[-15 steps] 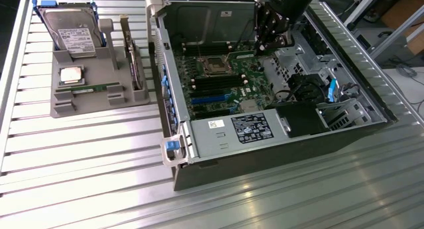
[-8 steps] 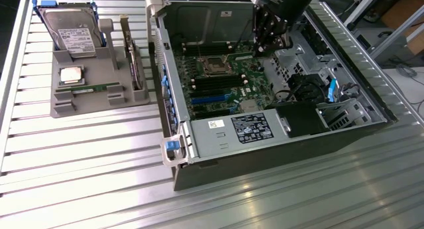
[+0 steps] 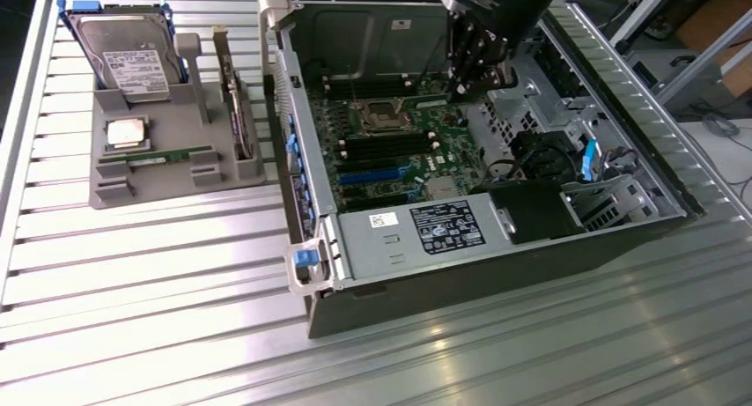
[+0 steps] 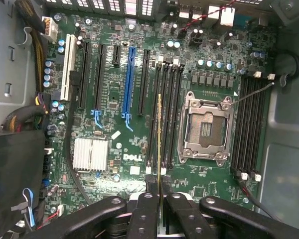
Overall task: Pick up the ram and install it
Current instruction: 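Insert the ram into the slot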
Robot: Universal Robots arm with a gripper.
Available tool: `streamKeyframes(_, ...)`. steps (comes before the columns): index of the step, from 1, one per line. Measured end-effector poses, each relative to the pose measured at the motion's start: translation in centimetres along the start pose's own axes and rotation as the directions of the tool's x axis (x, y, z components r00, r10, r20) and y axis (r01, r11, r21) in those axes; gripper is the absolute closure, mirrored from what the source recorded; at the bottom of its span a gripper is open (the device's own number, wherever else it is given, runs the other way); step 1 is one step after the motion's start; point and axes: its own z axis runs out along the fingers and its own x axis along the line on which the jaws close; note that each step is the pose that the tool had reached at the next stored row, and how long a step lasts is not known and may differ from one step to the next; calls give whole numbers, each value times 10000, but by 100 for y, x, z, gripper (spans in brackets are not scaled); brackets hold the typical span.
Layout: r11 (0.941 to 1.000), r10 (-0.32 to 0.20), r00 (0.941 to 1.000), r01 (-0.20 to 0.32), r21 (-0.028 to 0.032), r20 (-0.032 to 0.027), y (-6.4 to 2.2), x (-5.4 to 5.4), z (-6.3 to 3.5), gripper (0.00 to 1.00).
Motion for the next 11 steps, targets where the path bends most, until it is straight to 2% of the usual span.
streamKeyframes(11, 10000, 0, 10000, 0, 0, 1, 11, 2, 48, 87)
